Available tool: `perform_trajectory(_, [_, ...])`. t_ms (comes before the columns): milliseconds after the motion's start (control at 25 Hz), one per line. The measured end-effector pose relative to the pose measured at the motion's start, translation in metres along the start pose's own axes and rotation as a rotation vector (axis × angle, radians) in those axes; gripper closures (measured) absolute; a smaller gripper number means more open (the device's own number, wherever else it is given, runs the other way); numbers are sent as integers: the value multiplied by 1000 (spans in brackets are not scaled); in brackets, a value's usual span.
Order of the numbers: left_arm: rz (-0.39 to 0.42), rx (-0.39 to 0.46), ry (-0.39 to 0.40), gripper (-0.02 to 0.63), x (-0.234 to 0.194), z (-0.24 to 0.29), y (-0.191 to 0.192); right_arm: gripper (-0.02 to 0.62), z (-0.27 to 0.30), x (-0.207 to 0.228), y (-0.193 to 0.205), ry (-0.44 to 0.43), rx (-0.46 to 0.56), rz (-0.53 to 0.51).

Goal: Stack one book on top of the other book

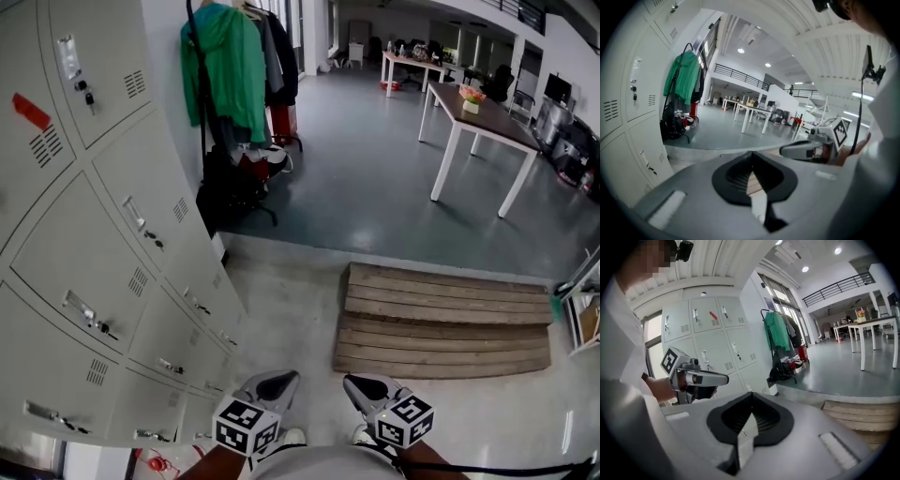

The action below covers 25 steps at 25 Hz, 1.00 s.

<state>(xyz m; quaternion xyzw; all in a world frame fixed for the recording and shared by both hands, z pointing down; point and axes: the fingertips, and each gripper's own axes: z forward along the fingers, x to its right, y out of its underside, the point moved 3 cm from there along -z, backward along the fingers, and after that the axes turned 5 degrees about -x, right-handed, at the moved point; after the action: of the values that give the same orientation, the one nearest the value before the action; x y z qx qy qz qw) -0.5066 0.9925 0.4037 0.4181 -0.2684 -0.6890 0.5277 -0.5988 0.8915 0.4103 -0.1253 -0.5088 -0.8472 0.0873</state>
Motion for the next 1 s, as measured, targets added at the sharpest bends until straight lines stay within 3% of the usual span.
perform_trajectory(280, [48,-28,91,601,-1,3,1,595,-17,-10,6,93,50,33])
perform_trajectory(520, [154,-86,221,601,23,32,20,595,-68,-12,52,272,97,100])
perform_trajectory(600, [210,-118,286,601,50,42,34,595,-100,-22,81,357,118,144])
perform_trajectory(760, [339,-179,497,601,132,56,42,595,-182,-53,128,592,182,274])
perform_trajectory(1000, [484,-228,686,601,246,67,63,595,-272,-85,176,780,264,360])
